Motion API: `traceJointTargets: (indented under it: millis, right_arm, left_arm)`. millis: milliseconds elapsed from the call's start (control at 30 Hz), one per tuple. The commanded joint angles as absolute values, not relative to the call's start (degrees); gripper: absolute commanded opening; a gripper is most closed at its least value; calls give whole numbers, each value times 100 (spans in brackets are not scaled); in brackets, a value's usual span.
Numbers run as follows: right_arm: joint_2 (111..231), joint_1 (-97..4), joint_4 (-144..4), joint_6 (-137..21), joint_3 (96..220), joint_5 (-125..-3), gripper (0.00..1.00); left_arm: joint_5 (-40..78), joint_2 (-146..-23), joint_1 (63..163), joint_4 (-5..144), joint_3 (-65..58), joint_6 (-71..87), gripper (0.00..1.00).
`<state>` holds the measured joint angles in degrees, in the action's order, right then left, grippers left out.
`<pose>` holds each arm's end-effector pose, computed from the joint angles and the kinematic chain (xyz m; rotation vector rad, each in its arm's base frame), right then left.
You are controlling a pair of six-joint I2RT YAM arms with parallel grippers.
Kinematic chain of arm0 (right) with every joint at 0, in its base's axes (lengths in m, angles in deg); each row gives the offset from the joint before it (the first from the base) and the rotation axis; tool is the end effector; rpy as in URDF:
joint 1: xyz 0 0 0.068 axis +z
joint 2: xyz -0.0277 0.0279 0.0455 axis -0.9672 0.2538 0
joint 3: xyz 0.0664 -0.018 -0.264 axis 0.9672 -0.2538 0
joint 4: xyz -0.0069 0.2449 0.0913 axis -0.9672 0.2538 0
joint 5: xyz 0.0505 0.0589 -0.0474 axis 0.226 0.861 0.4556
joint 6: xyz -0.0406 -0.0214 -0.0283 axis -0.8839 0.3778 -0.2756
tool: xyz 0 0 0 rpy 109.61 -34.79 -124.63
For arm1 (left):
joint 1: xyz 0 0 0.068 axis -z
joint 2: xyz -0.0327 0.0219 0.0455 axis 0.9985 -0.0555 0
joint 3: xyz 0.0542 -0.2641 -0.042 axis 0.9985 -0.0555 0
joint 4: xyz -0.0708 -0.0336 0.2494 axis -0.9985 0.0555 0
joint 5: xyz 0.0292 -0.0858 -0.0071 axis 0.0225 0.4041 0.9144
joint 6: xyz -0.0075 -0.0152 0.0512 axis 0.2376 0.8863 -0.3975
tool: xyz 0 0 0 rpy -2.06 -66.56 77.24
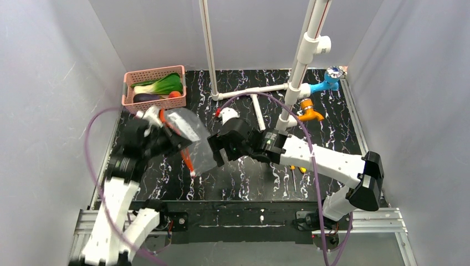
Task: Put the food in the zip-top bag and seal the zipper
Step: Pick up the zipper food storage bag at the center of the board, then open the zipper of the food storage bag at the center of the board.
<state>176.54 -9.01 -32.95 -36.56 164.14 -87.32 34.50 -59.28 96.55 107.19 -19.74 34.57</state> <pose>0.1429 0.3019 0.3428 -0.6316 2.2526 0.5429 0.1757 -0.0447 0.3470 -0.2843 2.1690 -0.9262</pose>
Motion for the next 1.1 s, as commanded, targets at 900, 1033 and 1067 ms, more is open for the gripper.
traceJointTargets:
  millis: [900, 1033, 1067]
  right_arm:
    - [18248, 707, -5844, -5529, 16755, -9134, 82]
    - [18460, 728, -5845, -5669, 16793, -9624, 71]
    - [18495, 755, -5805, -5711, 16838, -9660, 69]
  left_arm:
    - [2712, -4499, 9702, 12551, -2273, 5878, 0]
    - [2751, -4344, 9710, 12567, -2311, 5981, 0]
    - [2708, -4319, 9709, 12594, -2301, 5999, 0]
